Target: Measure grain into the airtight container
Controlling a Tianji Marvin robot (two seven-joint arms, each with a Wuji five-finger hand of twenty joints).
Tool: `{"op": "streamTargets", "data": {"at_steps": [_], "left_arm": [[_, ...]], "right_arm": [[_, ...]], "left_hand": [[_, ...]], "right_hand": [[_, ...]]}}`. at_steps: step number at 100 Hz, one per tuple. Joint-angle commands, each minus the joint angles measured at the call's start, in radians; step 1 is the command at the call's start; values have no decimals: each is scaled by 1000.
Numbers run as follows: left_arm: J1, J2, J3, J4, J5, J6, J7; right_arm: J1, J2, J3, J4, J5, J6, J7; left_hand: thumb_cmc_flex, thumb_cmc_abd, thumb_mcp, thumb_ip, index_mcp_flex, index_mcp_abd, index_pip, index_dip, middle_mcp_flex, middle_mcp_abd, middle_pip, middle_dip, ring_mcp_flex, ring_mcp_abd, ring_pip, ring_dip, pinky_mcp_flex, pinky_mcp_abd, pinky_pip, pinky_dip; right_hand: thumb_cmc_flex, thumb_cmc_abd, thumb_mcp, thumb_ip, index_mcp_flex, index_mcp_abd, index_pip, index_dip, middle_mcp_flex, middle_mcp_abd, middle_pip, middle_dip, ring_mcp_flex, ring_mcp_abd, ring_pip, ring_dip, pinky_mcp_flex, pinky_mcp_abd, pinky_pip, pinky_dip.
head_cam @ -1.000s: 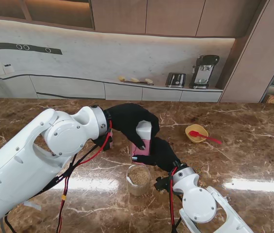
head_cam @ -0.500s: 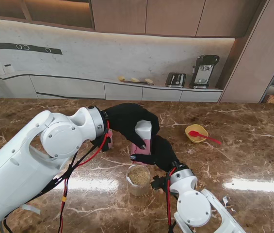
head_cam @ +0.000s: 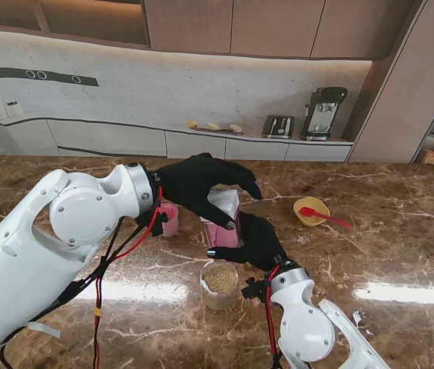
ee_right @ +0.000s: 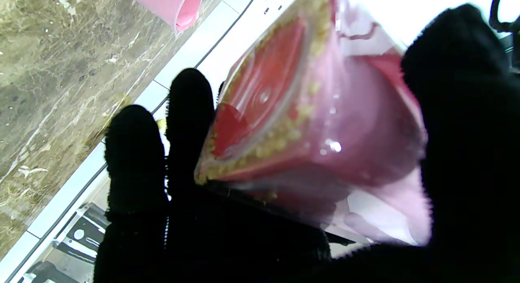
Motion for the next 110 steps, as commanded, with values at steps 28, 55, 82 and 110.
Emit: {"op": "streamTargets", "data": {"at_steps": [28, 55, 82, 110], "left_arm": [[-17, 36, -63, -30, -42, 81, -156], [9, 20, -47, -32, 66, 42, -61], [29, -16, -10, 9, 210, -9, 129], [41, 1, -89, 1, 110, -16, 40]], "right_arm": [[-11, 1, 13, 16, -26, -23, -6], [-1, 2, 3, 19, -63, -26, -20], [5, 1, -3, 23, -70, -26, -28], [-7, 1, 13, 19, -72, -28, -32]], "left_hand": [[12, 43, -1, 54, -53, 29, -96, -37, -31, 20, -34, -56, -4, -7, -17, -94, -9, 14, -82, -4], [34, 41, 183, 16, 10, 19, -1, -30, 435, -4, 206, 118, 491, 5, 344, 219, 256, -21, 316, 80], [-139, 240, -69, 17, 173, 94, 61, -40, 837, -10, 405, 158, 824, 21, 634, 159, 527, 50, 713, -49], [11, 473, -508, 87, 22, 176, -168, -93, 124, 13, -31, -6, 230, 30, 131, 88, 216, 53, 400, -36]], "right_hand": [[189, 179, 269, 14, 140, -265, 217, 77, 130, -146, 128, 65, 54, -101, 25, 13, 14, -31, 43, 18], [188, 182, 272, 14, 137, -262, 209, 74, 127, -142, 124, 63, 52, -100, 22, 12, 14, -31, 44, 17], [182, 183, 273, 13, 136, -257, 204, 67, 125, -140, 121, 60, 52, -99, 20, 11, 14, -30, 45, 18], [184, 186, 275, 12, 135, -252, 205, 62, 126, -138, 120, 59, 53, -97, 19, 10, 14, -29, 46, 18]]}}
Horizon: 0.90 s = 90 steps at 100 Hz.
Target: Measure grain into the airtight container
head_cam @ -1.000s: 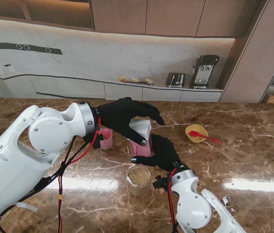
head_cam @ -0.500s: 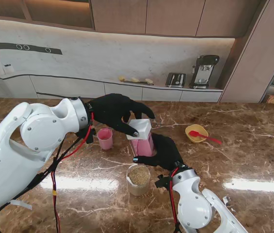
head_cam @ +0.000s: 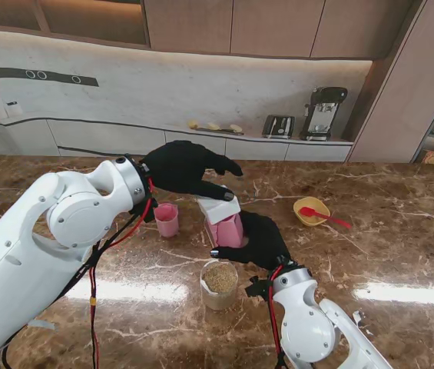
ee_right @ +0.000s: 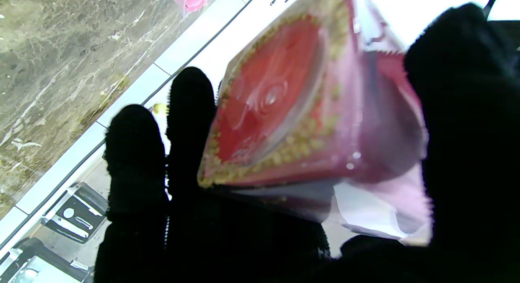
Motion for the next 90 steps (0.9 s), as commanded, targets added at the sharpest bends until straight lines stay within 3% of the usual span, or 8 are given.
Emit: {"op": "streamTargets", "data": {"at_steps": [1, 7, 12, 20, 32, 42, 53, 90], "left_arm": [[-7, 22, -26, -5, -145, 25, -103], [-7, 30, -45, -6, -243, 54, -146], [1, 28, -55, 1, -298, 60, -144], [5, 32, -69, 3, -371, 83, -183], [-10, 52, -73, -9, -389, 122, -279], [-27, 60, -59, -3, -380, 117, -314], [-56, 70, -35, 7, -387, 119, -362], [-69, 73, -19, 9, -339, 73, -360]], "right_arm": [[-12, -2, 6, -5, 2, 0, 10], [-14, -2, 8, -6, 1, 0, 10], [-14, -2, 9, -5, 1, -1, 9], [-12, -2, 9, -3, 0, -4, 8], [-9, -2, 8, -2, -2, -5, 9], [-7, -1, 6, -3, -5, -5, 11], [-5, 0, 4, -5, -8, -2, 17], [2, 0, -4, -9, -10, 6, 19]], "left_hand": [[104, 23, 0, 46, -59, 61, -70, -33, -165, -38, -91, -54, -161, -5, -147, -68, -94, 20, -93, 34], [-143, -118, 782, 242, -89, 86, -108, -43, -263, -58, -136, -89, -298, -28, -246, -155, -176, 29, -214, 65], [-201, -192, 1102, 338, -87, 85, -115, -46, -280, -69, -155, -106, -347, -41, -289, -202, -206, 43, -274, 62], [-156, -280, 1296, 488, -91, 69, -123, -53, -308, -98, -180, -145, -426, -73, -333, -279, -274, 40, -410, 27], [-3, -348, 1336, 554, -166, 31, -151, -68, -379, -147, -197, -178, -480, -123, -346, -306, -319, 4, -507, 18], [89, -469, 1397, 208, -207, 0, -120, -13, -390, -168, -176, -173, -469, -144, -338, -300, -321, -4, -549, 49], [173, -465, 1328, 6, -296, -27, -66, 109, -408, -173, -154, -132, -462, -148, -326, -276, -335, -15, -581, 57], [137, -337, 954, -35, -200, -82, 242, 442, -210, -127, 3, 151, -308, -78, -168, 35, -305, -19, -549, 127]], "right_hand": [[185, 186, 276, 26, 127, -269, 190, 62, 98, -138, 119, 49, 41, -90, 19, 9, 13, -27, 45, 18], [186, 186, 276, 26, 129, -268, 191, 62, 98, -136, 119, 49, 42, -90, 20, 9, 13, -27, 45, 18], [186, 186, 276, 26, 129, -269, 192, 61, 98, -137, 119, 49, 43, -89, 20, 9, 14, -27, 46, 18], [187, 187, 276, 26, 129, -269, 192, 61, 99, -137, 119, 48, 44, -89, 19, 8, 14, -27, 46, 18], [187, 186, 277, 26, 129, -266, 193, 60, 100, -136, 119, 48, 45, -88, 20, 7, 14, -26, 46, 18], [191, 203, 282, 28, 129, -265, 194, 59, 98, -136, 119, 47, 44, -88, 19, 6, 14, -26, 45, 18], [200, 214, 285, 26, 126, -265, 201, 67, 97, -135, 119, 48, 44, -88, 18, 5, 14, -26, 45, 17], [197, 217, 284, 25, 122, -262, 199, 79, 95, -133, 121, 51, 43, -89, 20, 4, 13, -26, 44, 17]]}}
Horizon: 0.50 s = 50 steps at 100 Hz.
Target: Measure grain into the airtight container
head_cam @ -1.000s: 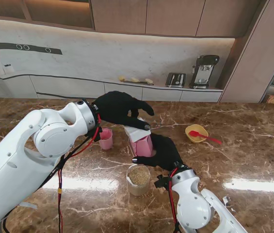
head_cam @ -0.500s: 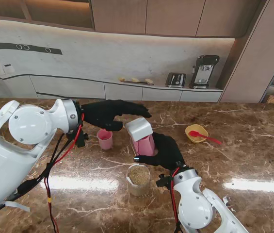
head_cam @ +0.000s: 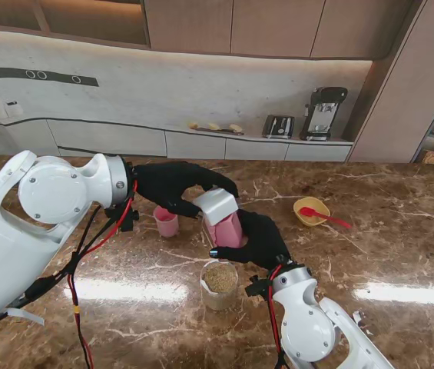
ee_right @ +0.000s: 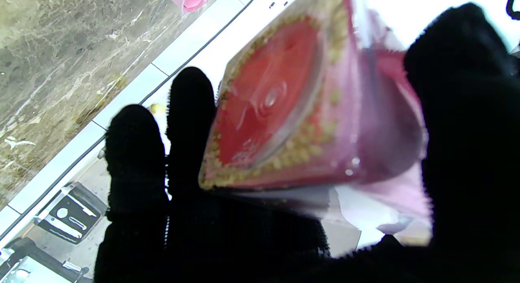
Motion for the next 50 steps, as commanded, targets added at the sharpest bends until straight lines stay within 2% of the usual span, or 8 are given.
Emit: {"op": "streamTargets", "data": {"at_steps": [1, 16, 22, 31, 36, 39, 41, 50], "left_arm": [[7, 0, -2, -3, 11, -9, 11], [18, -9, -2, -1, 32, -21, 61], [23, -15, 0, 0, 41, -21, 86], [26, -22, 6, 3, 57, -22, 120], [24, -26, 13, 4, 59, -13, 132], [25, -29, 18, 3, 63, 0, 143], [26, -31, 21, 2, 67, 9, 152], [26, -37, 33, 2, 81, 33, 175]], "right_arm": [[-3, -3, -1, -7, 3, 6, 12], [-4, -1, -3, -14, 0, 5, 15], [-4, -1, -3, -16, -2, 4, 16], [-5, 0, -2, -17, -2, 2, 18], [-6, 0, -1, -17, -3, 1, 18], [-6, 0, -1, -17, -2, 1, 17], [-6, 0, 0, -18, -2, 0, 17], [-7, 0, 1, -18, -3, 0, 17]], "left_hand": [[12, 46, -26, -3, 92, -48, 161, 69, 82, 2, 72, 64, 49, 21, 47, 62, 10, -12, 23, 34], [-18, 77, -121, -8, 176, -57, 247, 75, 272, 8, 170, 170, 170, 37, 110, 157, 52, -7, 119, 67], [0, 63, -200, -53, 207, -69, 271, 87, 360, 4, 180, 275, 215, 44, 135, 179, 70, -9, 173, 77], [-1, 71, -295, -72, 232, -67, 284, 66, 518, -2, 188, 340, 293, 60, 188, 206, 102, -23, 242, 87], [-19, 104, -395, -57, 241, -45, 288, 24, 594, -8, 251, 235, 354, 61, 220, 200, 120, -40, 288, 78], [-55, 138, -454, -34, 265, -7, 291, -12, 661, -3, 323, 144, 414, 67, 257, 193, 143, -49, 328, 78], [-86, 157, -471, -22, 282, 12, 288, -30, 701, 1, 351, 132, 447, 79, 278, 194, 155, -50, 347, 80], [-164, 261, -797, 11, 319, 77, 227, -208, 818, 33, 457, 108, 541, 131, 381, 162, 195, -46, 432, 41]], "right_hand": [[197, 217, 284, 25, 122, -263, 198, 72, 94, -133, 121, 51, 43, -89, 20, 4, 13, -26, 44, 17], [196, 216, 284, 25, 122, -262, 196, 72, 94, -133, 121, 50, 43, -90, 20, 4, 13, -26, 44, 17], [196, 216, 284, 25, 123, -262, 196, 73, 95, -134, 121, 50, 43, -90, 20, 4, 13, -26, 44, 17], [196, 215, 283, 25, 123, -261, 195, 72, 95, -134, 121, 50, 42, -89, 20, 4, 13, -26, 44, 17], [195, 215, 284, 25, 123, -261, 194, 72, 95, -132, 121, 50, 43, -88, 20, 4, 13, -26, 44, 17], [195, 215, 284, 25, 123, -261, 194, 72, 95, -132, 121, 50, 43, -88, 20, 4, 13, -26, 44, 17], [194, 215, 283, 24, 123, -261, 194, 72, 95, -133, 121, 49, 43, -89, 20, 4, 13, -26, 44, 17], [194, 215, 284, 25, 124, -260, 194, 72, 94, -133, 121, 49, 43, -88, 20, 3, 13, -26, 44, 17]]}}
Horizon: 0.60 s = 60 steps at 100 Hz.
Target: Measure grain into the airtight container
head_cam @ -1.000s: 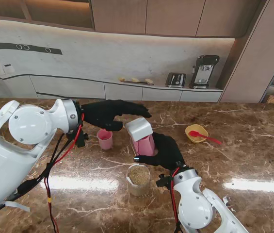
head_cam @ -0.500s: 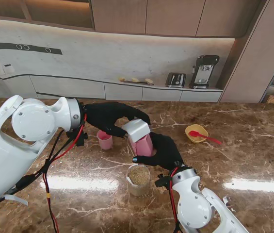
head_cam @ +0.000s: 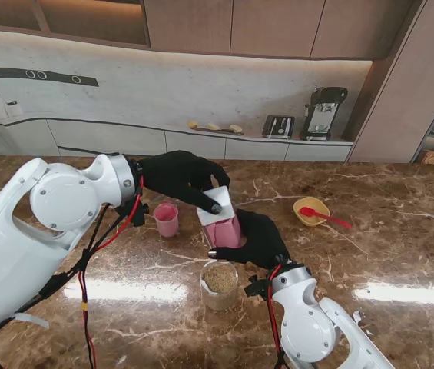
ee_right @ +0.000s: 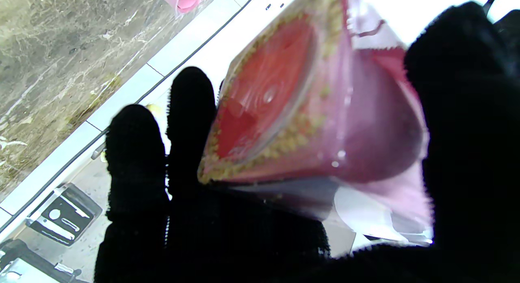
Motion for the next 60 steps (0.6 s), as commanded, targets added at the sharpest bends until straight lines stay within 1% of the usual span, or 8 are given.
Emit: {"op": "streamTargets", "data": {"at_steps": [1, 6, 30, 43, 46, 49, 52, 60], "left_arm": [[5, -13, 15, 1, 9, 13, 2], [5, -13, 16, 2, 19, 14, 3], [23, -12, -27, 2, 44, -9, 12], [42, -11, -68, -3, 4, -28, 11], [45, -9, -76, -4, -23, -28, -1], [48, -8, -84, -5, -44, -27, -9], [52, -8, -89, -8, -64, -19, -15], [55, -1, -100, -27, -128, 50, -67]], "right_arm": [[-5, -3, 2, -6, 4, 3, 11], [-7, -3, 3, -6, 4, 3, 11], [-15, -2, 12, -7, 6, 0, 12], [-16, -3, 15, -7, 8, 0, 10], [-17, -3, 15, -7, 8, 0, 9], [-17, -3, 16, -7, 8, -1, 9], [-17, -3, 16, -7, 8, -1, 8], [-17, -3, 18, -9, 6, -2, 9]], "left_hand": [[-31, 122, -128, 73, 33, -73, -19, -105, 166, -59, 198, 5, 58, 44, 63, -24, 8, -6, 60, -21], [-29, 208, -340, 93, -20, -65, -109, -181, 98, -39, 151, 4, 9, 55, 38, -41, 4, -7, 65, -40], [-189, 288, -346, 116, -187, -158, -414, -278, -290, 30, -155, -104, -192, 62, -138, -136, -56, 15, -38, -101], [46, 258, -303, 179, -201, -174, -470, -248, -542, 20, -310, -252, -354, 49, -301, -279, -125, 68, -141, -116], [85, 225, -173, 275, -203, -177, -474, -242, -575, 14, -324, -266, -387, 44, -320, -304, -143, 77, -166, -110], [-48, 153, 356, 589, -195, -193, -469, -232, -610, 1, -340, -277, -420, 35, -345, -329, -157, 88, -199, -103], [-115, 64, 786, 591, -179, -238, -458, -223, -644, -25, -353, -285, -452, 14, -368, -350, -167, 107, -230, -99], [42, -112, 1000, 452, -194, -309, -446, -224, -729, -71, -358, -290, -520, -24, -396, -377, -193, 93, -299, -112]], "right_hand": [[194, 216, 284, 25, 123, -246, 194, 68, 96, -133, 129, 49, 43, -88, 22, 3, 13, -26, 44, 17], [194, 216, 284, 24, 124, -245, 194, 68, 95, -132, 129, 49, 42, -88, 22, 3, 13, -26, 44, 17], [193, 215, 285, 24, 126, -245, 194, 67, 96, -132, 129, 49, 42, -89, 22, 3, 13, -26, 44, 17], [193, 215, 285, 24, 125, -244, 193, 66, 97, -132, 129, 49, 42, -88, 21, 2, 12, -27, 43, 17], [193, 216, 286, 24, 126, -244, 193, 65, 96, -133, 129, 49, 42, -89, 21, 2, 12, -27, 43, 16], [193, 216, 286, 24, 125, -245, 193, 65, 96, -133, 129, 49, 42, -88, 21, 2, 12, -27, 43, 16], [195, 216, 287, 25, 125, -243, 193, 65, 97, -133, 129, 49, 42, -88, 22, 2, 12, -27, 43, 16], [205, 217, 291, 27, 127, -244, 196, 66, 97, -131, 130, 50, 44, -88, 23, 2, 13, -27, 43, 16]]}}
